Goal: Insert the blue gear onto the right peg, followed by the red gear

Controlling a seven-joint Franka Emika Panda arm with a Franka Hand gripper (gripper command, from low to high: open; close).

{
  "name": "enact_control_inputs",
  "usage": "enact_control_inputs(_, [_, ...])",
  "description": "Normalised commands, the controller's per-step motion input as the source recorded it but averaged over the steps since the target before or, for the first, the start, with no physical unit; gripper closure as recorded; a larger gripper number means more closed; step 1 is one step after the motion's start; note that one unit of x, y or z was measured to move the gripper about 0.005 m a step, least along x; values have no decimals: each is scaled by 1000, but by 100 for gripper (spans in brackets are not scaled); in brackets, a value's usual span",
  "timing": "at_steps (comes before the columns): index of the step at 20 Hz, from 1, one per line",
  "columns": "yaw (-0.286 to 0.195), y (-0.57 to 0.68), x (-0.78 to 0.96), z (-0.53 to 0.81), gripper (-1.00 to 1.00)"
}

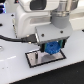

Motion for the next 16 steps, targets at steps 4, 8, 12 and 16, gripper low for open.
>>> enact_control_inputs(4, [0,6,197,-330,100])
enact_control_inputs(8, [0,10,89,141,100])
enact_control_inputs(12, [0,14,131,21,100])
enact_control_inputs(16, [0,-15,228,-32,100])
